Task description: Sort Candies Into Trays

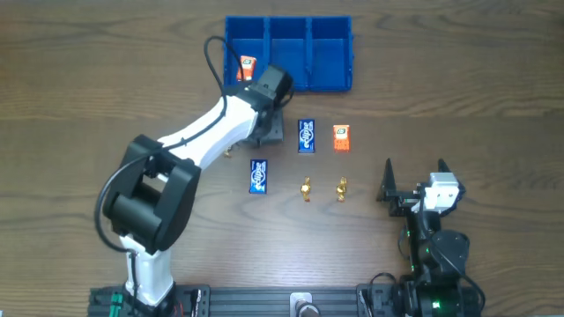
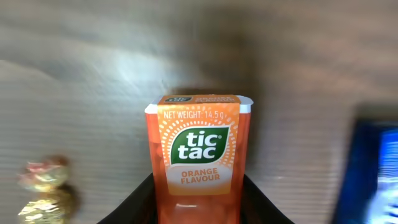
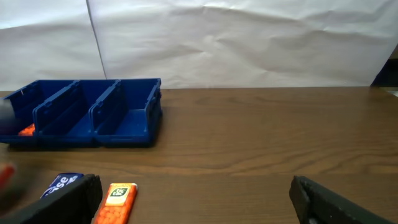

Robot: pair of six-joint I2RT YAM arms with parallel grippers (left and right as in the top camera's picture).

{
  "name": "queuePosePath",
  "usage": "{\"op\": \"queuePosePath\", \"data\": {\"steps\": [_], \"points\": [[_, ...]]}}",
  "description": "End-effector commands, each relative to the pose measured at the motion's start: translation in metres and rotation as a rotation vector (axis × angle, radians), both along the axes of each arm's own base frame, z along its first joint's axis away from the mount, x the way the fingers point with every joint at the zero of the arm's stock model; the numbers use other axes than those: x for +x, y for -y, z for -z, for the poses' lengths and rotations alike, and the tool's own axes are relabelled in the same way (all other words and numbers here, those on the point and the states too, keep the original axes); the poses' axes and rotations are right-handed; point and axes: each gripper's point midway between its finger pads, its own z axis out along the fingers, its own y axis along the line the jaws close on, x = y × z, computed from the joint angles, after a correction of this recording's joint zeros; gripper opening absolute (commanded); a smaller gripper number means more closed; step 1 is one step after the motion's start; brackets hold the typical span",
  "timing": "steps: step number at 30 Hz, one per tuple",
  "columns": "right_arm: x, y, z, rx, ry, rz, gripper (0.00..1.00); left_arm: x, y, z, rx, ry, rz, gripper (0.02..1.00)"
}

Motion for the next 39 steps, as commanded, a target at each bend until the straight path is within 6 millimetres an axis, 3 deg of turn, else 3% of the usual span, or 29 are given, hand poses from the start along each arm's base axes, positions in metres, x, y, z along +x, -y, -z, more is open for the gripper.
{"op": "queuePosePath", "data": {"steps": [1,4,6,9,12,16,21,25,27,28,29,32,35,37,39], "points": [[0.000,0.003,0.001,-0.012,-0.004,0.010,0.998,0.064,-0.014,-0.136,-0.047,0.307,-0.054,0.305],[0.000,0.003,0.001,-0.011,-0.003,0.010,0.998,0.097,-0.030,-0.174,-0.037,0.372,-0.047,0.303],[0.000,0.003,0.001,-0.012,-0.004,0.010,0.998,0.116,-0.039,-0.175,-0.027,0.376,-0.055,0.303],[0.000,0.003,0.001,-0.011,-0.003,0.010,0.998,0.141,-0.041,-0.159,-0.057,0.338,-0.030,0.318],[0.000,0.003,0.001,-0.011,-0.003,0.010,0.998,0.157,-0.042,-0.131,-0.053,0.285,-0.006,0.323],[0.000,0.003,0.001,-0.012,-0.004,0.010,0.998,0.166,-0.035,-0.097,-0.048,0.231,0.026,0.321],[0.000,0.003,0.001,-0.011,-0.003,0.010,0.998,0.166,-0.035,-0.088,-0.043,0.215,0.030,0.345],[0.000,0.003,0.001,-0.012,-0.004,0.010,0.998,0.167,-0.035,-0.090,-0.045,0.221,0.030,0.470],[0.000,0.003,0.001,-0.012,-0.004,0.010,0.998,0.168,-0.034,-0.096,-0.050,0.235,0.031,0.735],[0.000,0.003,0.001,-0.011,-0.003,0.010,0.998,0.168,-0.032,-0.104,-0.054,0.247,0.032,0.932],[0.000,0.003,0.001,-0.012,-0.003,0.010,0.998,0.167,-0.030,-0.115,-0.060,0.265,0.036,0.998],[0.000,0.003,0.001,-0.011,-0.003,0.010,0.998,0.153,-0.020,-0.150,-0.066,0.306,0.050,0.998],[0.000,0.003,0.001,-0.012,-0.004,0.010,0.998,0.123,0.003,-0.178,-0.045,0.324,0.037,0.998],[0.000,0.003,0.001,-0.012,-0.004,0.010,0.998,0.092,0.046,-0.177,-0.064,0.294,0.043,0.998],[0.000,0.003,0.001,-0.012,-0.004,0.010,0.998,0.071,0.076,-0.162,-0.079,0.256,0.048,0.998]]}}
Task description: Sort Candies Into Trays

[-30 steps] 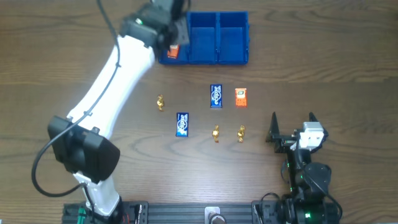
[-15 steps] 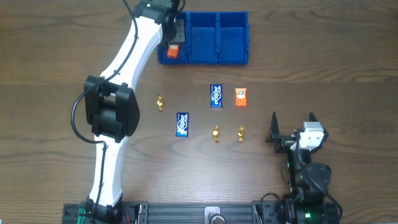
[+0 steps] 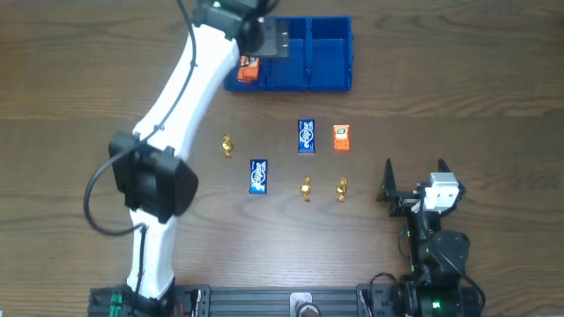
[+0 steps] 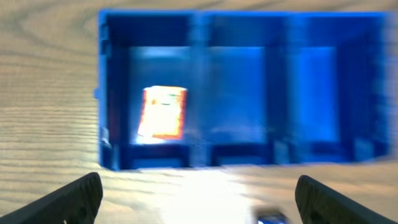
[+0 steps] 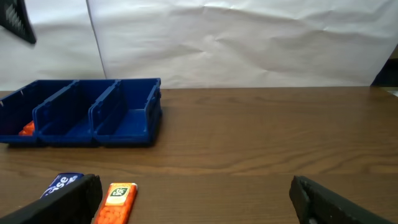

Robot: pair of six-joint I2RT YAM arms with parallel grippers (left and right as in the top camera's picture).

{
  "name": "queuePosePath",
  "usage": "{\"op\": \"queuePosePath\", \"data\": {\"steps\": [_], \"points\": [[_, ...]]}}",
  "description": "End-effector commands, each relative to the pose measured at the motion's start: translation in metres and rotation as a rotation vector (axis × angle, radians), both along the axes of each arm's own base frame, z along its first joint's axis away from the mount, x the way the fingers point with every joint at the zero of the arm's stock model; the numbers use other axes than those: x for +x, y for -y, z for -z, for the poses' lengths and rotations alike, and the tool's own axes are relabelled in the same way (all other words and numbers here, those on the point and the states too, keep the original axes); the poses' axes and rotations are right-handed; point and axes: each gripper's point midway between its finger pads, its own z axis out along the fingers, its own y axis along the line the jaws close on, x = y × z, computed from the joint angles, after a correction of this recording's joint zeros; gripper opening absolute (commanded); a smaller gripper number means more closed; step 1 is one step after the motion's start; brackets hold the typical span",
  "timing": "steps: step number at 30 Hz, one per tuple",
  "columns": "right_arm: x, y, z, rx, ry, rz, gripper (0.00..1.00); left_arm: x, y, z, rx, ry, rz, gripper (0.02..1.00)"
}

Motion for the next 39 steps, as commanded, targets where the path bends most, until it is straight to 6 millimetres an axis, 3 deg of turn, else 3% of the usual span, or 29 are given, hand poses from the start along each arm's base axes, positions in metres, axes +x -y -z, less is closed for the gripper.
{"op": "queuePosePath", "data": {"steps": [1,5,6,7,11,15,19,24,35,39], "points": [[0.000,0.003,0.001,-0.011,-0.003,0.010,0.998,-0.061,0.082,0.020,-0.030,-0.061,-0.020,0.998],[0.000,0.003,0.001,-0.011,-0.003,0.010,0.998,-0.105,0.120,0.081,-0.014,-0.170,-0.034,0.998],[0.000,0.003,0.001,-0.012,-0.003,0.010,0.998,-0.120,0.144,0.114,-0.008,-0.192,0.000,0.998],[0.000,0.003,0.001,-0.011,-0.003,0.010,0.998,-0.125,0.154,0.127,-0.005,-0.200,0.013,1.000],[0.000,0.003,0.001,-0.011,-0.003,0.010,0.998,-0.134,0.176,0.155,0.000,-0.203,0.051,0.989],[0.000,0.003,0.001,-0.011,-0.003,0.010,0.998,-0.142,0.180,0.178,0.022,-0.235,0.050,0.969],[0.000,0.003,0.001,-0.011,-0.003,0.010,0.998,-0.146,0.181,0.193,0.029,-0.259,0.039,0.939],[0.000,0.003,0.001,-0.011,-0.003,0.010,0.998,-0.146,0.181,0.197,0.030,-0.261,0.037,0.733],[0.000,0.003,0.001,-0.011,-0.003,0.010,0.998,-0.144,0.175,0.204,0.064,-0.252,0.028,0.382],[0.000,0.003,0.001,-0.011,-0.003,0.010,0.998,-0.138,0.174,0.199,0.056,-0.238,0.017,0.343]]}}
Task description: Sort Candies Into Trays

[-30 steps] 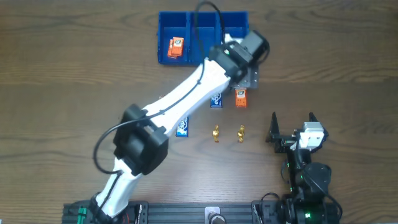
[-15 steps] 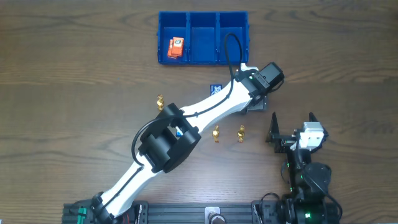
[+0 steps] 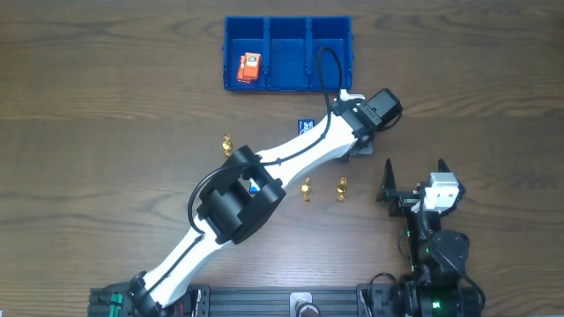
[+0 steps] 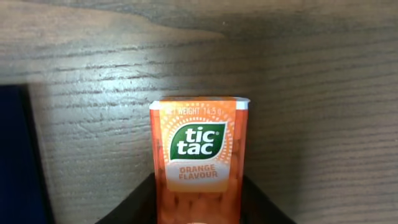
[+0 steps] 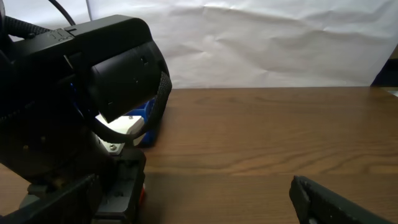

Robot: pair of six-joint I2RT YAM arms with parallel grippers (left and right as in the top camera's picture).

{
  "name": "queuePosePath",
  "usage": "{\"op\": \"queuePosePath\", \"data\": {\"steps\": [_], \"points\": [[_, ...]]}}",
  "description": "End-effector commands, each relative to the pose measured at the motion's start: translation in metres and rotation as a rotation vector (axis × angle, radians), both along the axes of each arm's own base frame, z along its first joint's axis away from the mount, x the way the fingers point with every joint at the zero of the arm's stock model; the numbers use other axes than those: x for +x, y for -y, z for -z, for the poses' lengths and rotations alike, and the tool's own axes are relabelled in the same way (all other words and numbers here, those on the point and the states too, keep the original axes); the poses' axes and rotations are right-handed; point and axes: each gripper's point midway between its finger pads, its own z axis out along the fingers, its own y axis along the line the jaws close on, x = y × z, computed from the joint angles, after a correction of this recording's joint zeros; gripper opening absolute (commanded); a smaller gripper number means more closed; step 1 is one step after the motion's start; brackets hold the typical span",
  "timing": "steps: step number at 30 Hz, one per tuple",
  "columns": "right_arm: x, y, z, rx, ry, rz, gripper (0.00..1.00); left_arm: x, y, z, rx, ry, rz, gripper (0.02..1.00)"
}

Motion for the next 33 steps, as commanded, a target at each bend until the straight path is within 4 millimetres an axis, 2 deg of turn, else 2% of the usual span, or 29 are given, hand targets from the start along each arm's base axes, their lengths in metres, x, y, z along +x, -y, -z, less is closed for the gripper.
{"op": "queuePosePath", "data": {"steps": [1,4,8,9,11,12,15,16,18,19,23,29,33], "points": [[0.000,0.003,0.001,-0.012,-0.004,0.010,0.998,0.009,-0.010,0.009,0.033,0.013,-0.030,0.338],[0.000,0.003,0.001,-0.011,-0.003,0.010,0.998,0.026,-0.016,-0.022,0.009,0.077,-0.055,0.329],[0.000,0.003,0.001,-0.012,-0.004,0.010,0.998,0.060,-0.043,-0.086,-0.013,0.199,-0.057,0.325],[0.000,0.003,0.001,-0.011,-0.003,0.010,0.998,0.071,-0.056,-0.109,-0.015,0.241,-0.061,0.323],[0.000,0.003,0.001,-0.011,-0.003,0.010,0.998,0.088,-0.081,-0.140,-0.010,0.296,-0.070,0.321],[0.000,0.003,0.001,-0.012,-0.004,0.010,0.998,0.093,-0.091,-0.150,-0.009,0.312,-0.075,0.318],[0.000,0.003,0.001,-0.012,-0.004,0.010,0.998,0.116,-0.137,-0.185,0.010,0.369,-0.103,0.314],[0.000,0.003,0.001,-0.012,-0.003,0.010,0.998,0.122,-0.150,-0.190,0.020,0.380,-0.107,0.314],[0.000,0.003,0.001,-0.011,-0.003,0.010,0.998,0.136,-0.178,-0.194,0.044,0.387,-0.129,0.332],[0.000,0.003,0.001,-0.011,-0.003,0.010,0.998,0.147,-0.198,-0.187,0.046,0.364,-0.150,0.334],[0.000,0.003,0.001,-0.011,-0.003,0.010,0.998,0.163,-0.226,-0.160,0.036,0.298,-0.163,0.303],[0.000,0.003,0.001,-0.012,-0.004,0.010,0.998,0.177,-0.235,-0.120,0.030,0.234,-0.121,0.316],[0.000,0.003,0.001,-0.012,-0.003,0.010,0.998,0.183,-0.233,-0.106,0.026,0.229,-0.099,0.316]]}}
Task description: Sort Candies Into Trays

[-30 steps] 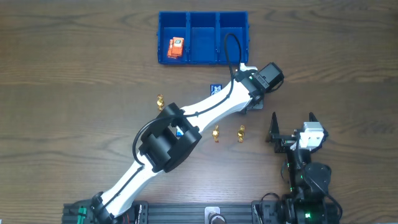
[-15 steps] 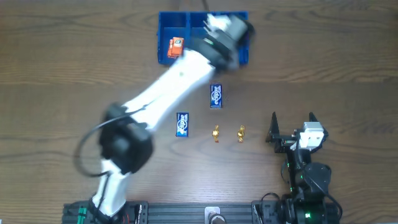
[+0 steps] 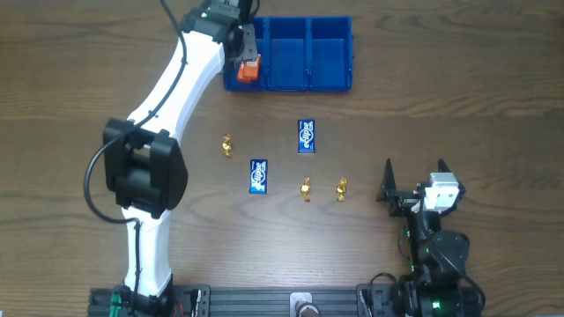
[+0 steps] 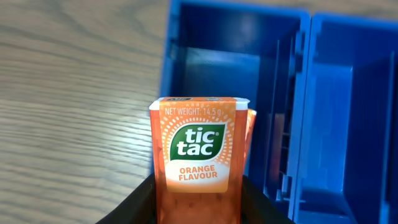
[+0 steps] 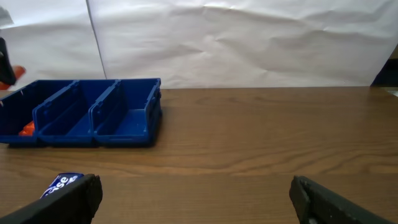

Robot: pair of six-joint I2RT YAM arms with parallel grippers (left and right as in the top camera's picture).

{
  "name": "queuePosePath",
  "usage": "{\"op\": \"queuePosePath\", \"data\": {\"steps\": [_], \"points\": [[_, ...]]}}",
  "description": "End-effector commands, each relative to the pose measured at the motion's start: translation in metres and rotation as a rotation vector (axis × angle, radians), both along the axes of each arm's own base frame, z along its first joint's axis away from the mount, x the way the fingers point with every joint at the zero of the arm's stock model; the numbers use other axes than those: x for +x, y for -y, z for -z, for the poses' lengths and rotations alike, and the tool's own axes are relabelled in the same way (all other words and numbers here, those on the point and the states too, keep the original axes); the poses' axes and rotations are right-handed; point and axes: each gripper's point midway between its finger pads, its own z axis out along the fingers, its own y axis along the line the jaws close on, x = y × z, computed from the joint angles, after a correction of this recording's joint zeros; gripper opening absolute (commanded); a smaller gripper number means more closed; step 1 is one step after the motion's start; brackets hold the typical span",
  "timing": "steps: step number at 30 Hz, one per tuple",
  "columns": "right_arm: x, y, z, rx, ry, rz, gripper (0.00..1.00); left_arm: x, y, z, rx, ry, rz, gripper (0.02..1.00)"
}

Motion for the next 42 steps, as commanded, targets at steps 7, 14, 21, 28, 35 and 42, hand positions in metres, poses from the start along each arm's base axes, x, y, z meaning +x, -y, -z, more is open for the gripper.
{"op": "queuePosePath", "data": {"steps": [7,14,21,28,35,42], "points": [[0.000,0.003,0.001,-0.012,-0.004,0.010,0.998,0.007,0.019,0.017,-0.023,-0.006,0.102,0.334],[0.000,0.003,0.001,-0.012,-0.004,0.010,0.998,0.007,0.019,0.017,-0.024,-0.006,0.103,0.498],[0.000,0.003,0.001,-0.012,-0.004,0.010,0.998,-0.004,0.025,-0.035,-0.060,0.061,0.124,0.750],[0.000,0.003,0.001,-0.011,-0.003,0.010,0.998,-0.034,-0.001,-0.166,-0.099,0.333,0.087,0.912],[0.000,0.003,0.001,-0.012,-0.003,0.010,0.998,-0.102,-0.053,-0.223,-0.178,0.625,0.045,0.998],[0.000,0.003,0.001,-0.012,-0.004,0.010,0.998,-0.201,-0.107,-0.237,-0.156,0.920,0.066,0.998]]}}
